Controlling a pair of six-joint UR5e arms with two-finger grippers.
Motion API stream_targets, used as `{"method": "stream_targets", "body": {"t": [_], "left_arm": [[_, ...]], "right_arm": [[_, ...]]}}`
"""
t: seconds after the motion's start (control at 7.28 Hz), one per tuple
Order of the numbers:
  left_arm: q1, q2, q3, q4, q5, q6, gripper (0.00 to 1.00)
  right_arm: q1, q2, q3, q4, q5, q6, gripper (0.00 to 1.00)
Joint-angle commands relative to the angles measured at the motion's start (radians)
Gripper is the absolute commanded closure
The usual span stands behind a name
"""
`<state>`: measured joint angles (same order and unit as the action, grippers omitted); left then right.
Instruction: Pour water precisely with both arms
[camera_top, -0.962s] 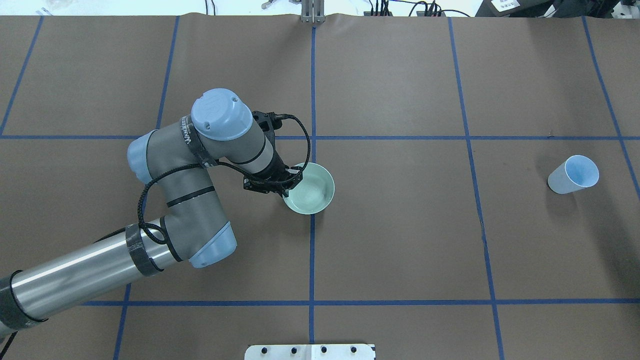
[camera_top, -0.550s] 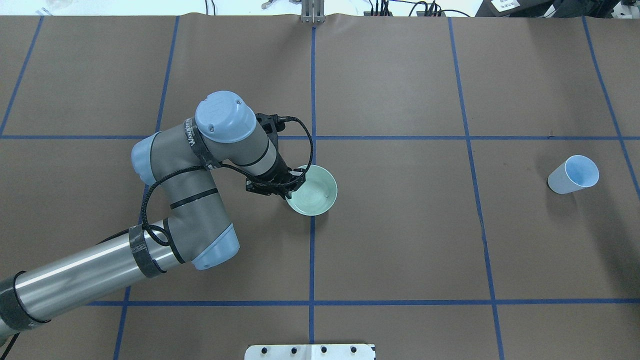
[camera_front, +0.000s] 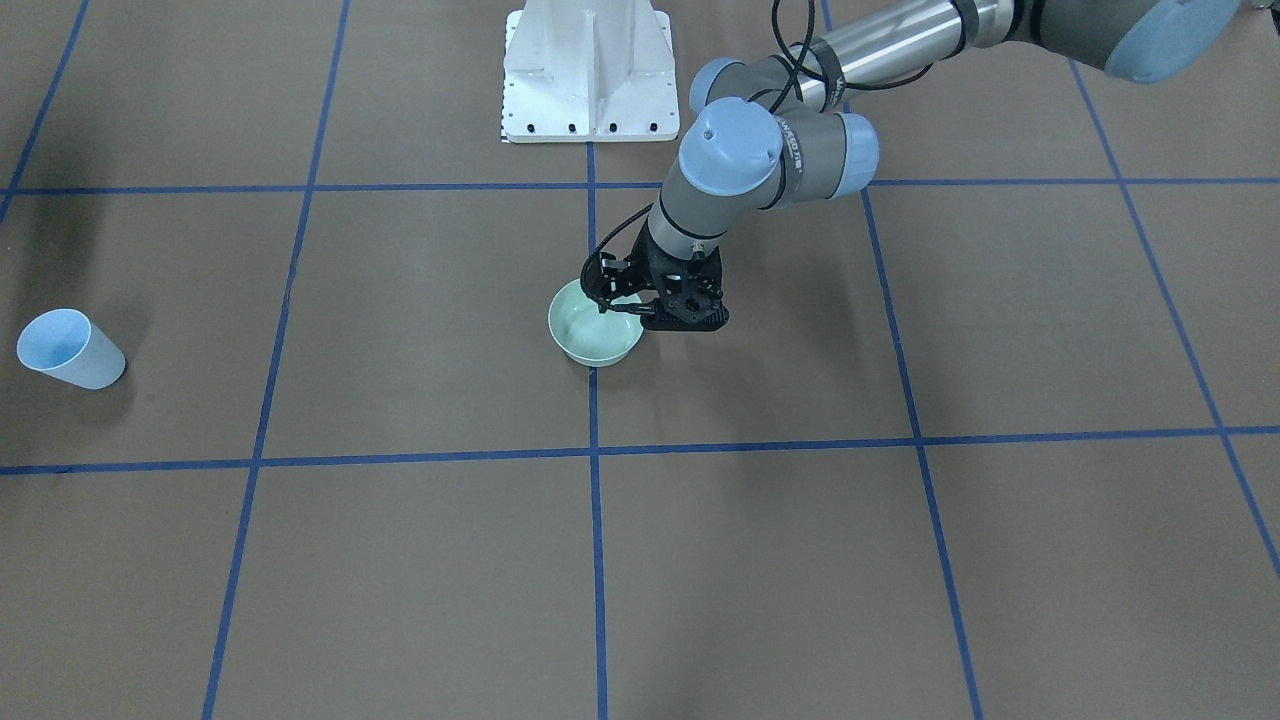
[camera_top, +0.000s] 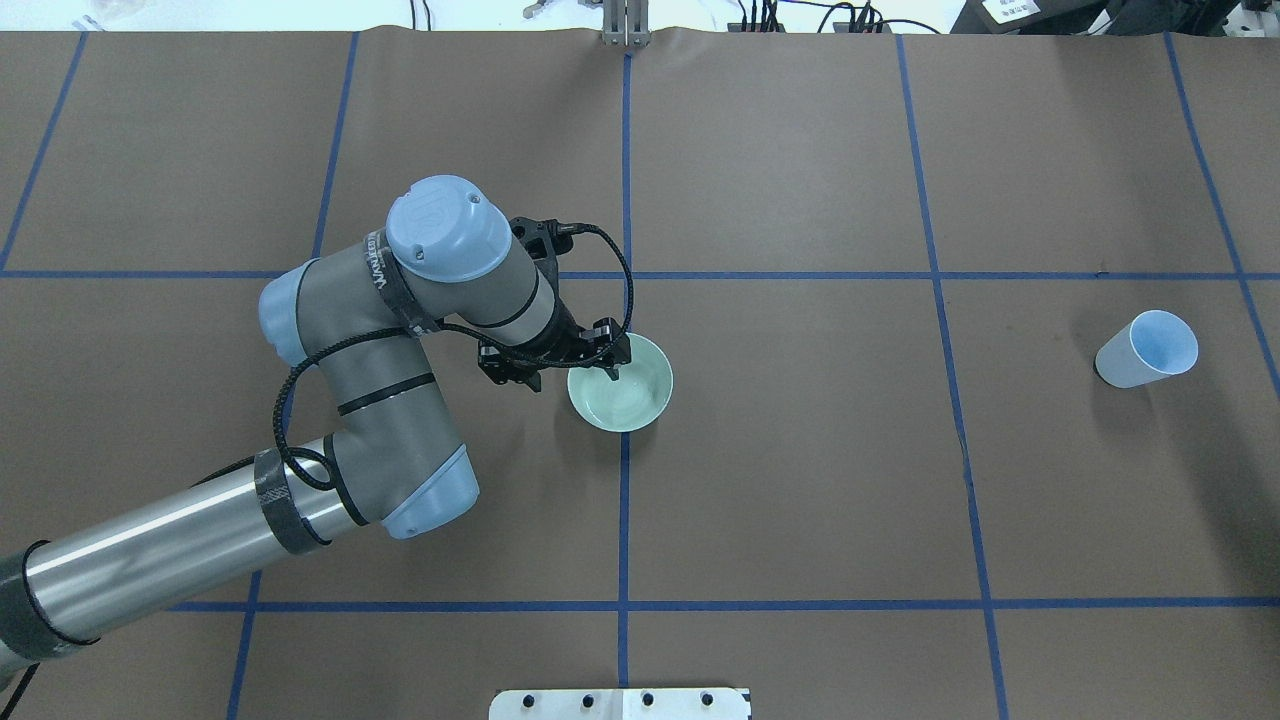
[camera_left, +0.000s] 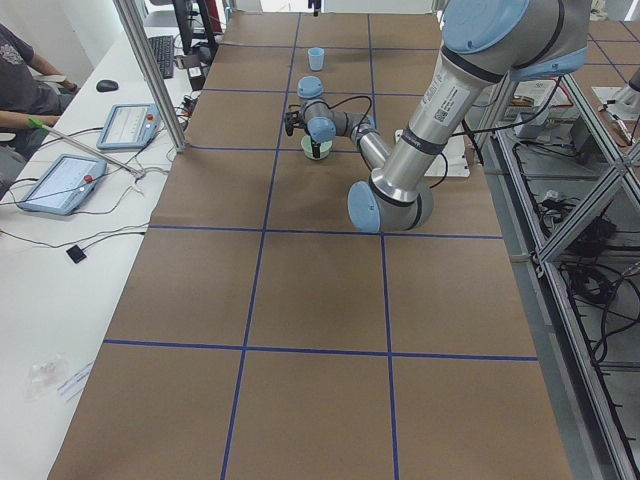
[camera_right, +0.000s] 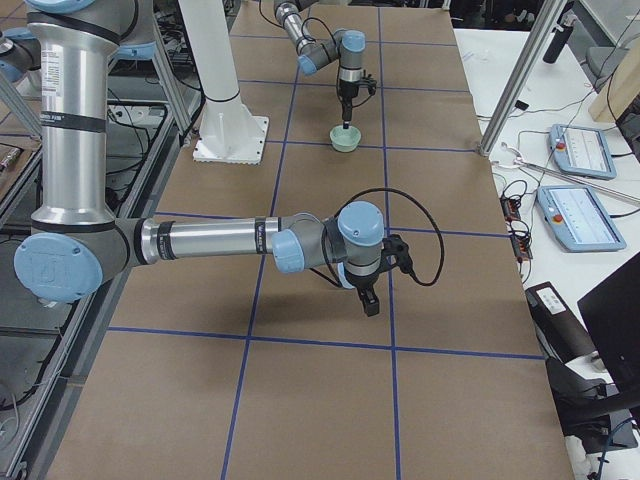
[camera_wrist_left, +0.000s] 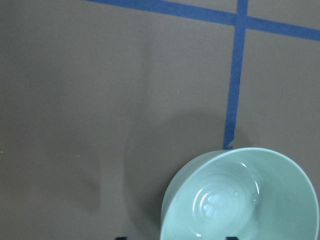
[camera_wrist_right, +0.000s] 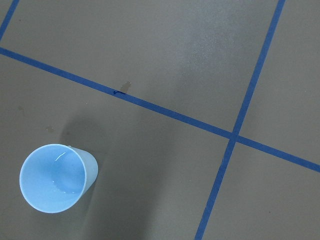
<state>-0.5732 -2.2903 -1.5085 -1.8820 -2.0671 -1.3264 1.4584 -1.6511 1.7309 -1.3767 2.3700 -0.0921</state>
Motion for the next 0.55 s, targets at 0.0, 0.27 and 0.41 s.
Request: {"method": "stream_targets", "body": {"t": [0.0, 0.27, 0.41], "left_arm": [[-0.027, 0.008, -0.035, 0.006, 0.001, -0.004, 0.0], [-0.028, 0.011, -0.041, 0.006, 0.002, -0.051, 0.0], [-0.028, 0.011, -0.05, 0.006, 0.004, -0.051, 0.0]], "right_arm": [[-0.033, -0.002, -0.045, 0.199, 0.011, 0.002, 0.0], [-0.044, -0.019, -0.181, 0.559, 0.008, 0.146, 0.01], [-0.059, -0.019, -0.259, 0.741, 0.009, 0.258, 0.0]]}}
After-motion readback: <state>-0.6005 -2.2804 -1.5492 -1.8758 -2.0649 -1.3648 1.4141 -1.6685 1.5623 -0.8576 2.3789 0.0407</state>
